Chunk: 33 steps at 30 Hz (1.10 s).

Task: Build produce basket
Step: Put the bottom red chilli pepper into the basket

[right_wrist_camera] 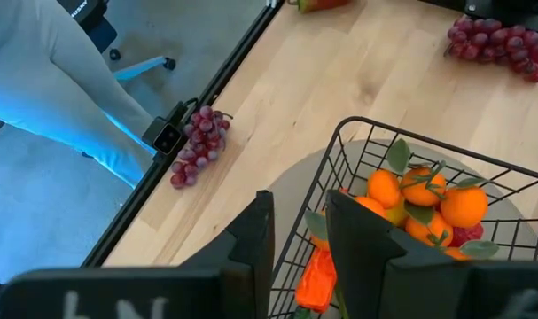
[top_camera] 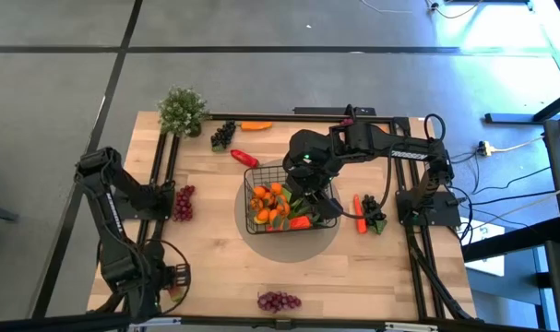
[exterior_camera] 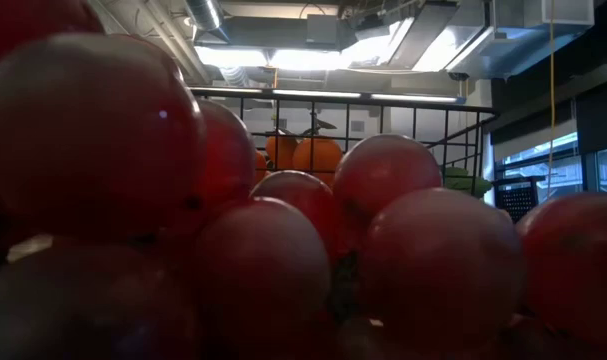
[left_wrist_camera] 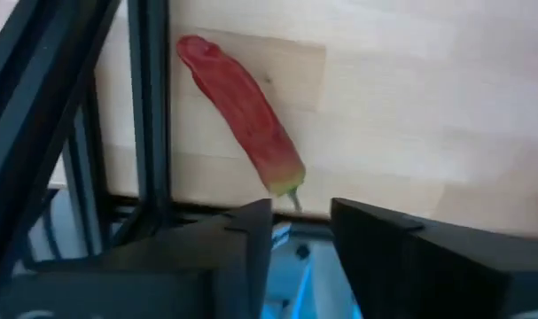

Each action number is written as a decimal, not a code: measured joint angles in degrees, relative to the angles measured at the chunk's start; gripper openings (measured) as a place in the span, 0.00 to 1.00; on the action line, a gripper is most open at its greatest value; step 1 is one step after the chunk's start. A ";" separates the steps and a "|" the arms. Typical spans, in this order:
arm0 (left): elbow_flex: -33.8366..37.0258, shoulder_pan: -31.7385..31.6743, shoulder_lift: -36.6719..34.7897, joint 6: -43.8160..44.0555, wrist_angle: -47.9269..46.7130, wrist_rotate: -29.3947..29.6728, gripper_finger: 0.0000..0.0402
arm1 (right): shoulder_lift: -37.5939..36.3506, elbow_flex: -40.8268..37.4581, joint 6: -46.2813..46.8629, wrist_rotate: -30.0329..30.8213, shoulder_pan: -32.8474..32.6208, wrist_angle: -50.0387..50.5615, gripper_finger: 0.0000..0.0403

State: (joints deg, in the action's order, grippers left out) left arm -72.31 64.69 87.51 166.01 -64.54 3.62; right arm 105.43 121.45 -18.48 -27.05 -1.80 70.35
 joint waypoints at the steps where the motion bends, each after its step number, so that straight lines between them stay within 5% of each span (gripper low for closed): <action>1: 0.00 -0.01 0.49 1.55 -0.15 0.04 0.30 | 0.00 0.00 0.00 0.00 0.00 0.00 0.23; 10: 0.00 -0.42 6.61 2.10 1.54 -2.25 0.53 | 0.00 0.00 0.00 0.02 0.00 -0.02 0.23; 22: 0.00 -1.26 16.10 6.12 1.54 -8.84 0.53 | 0.00 0.00 0.00 0.02 0.02 -0.22 0.23; 33: 0.00 -1.67 21.81 6.36 1.62 -8.93 0.53 | -0.02 0.02 0.00 0.02 0.02 -0.26 0.23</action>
State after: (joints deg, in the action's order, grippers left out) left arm -72.31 63.02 109.32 172.37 -62.92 -5.31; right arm 105.41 121.47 -18.48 -27.03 -1.78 70.09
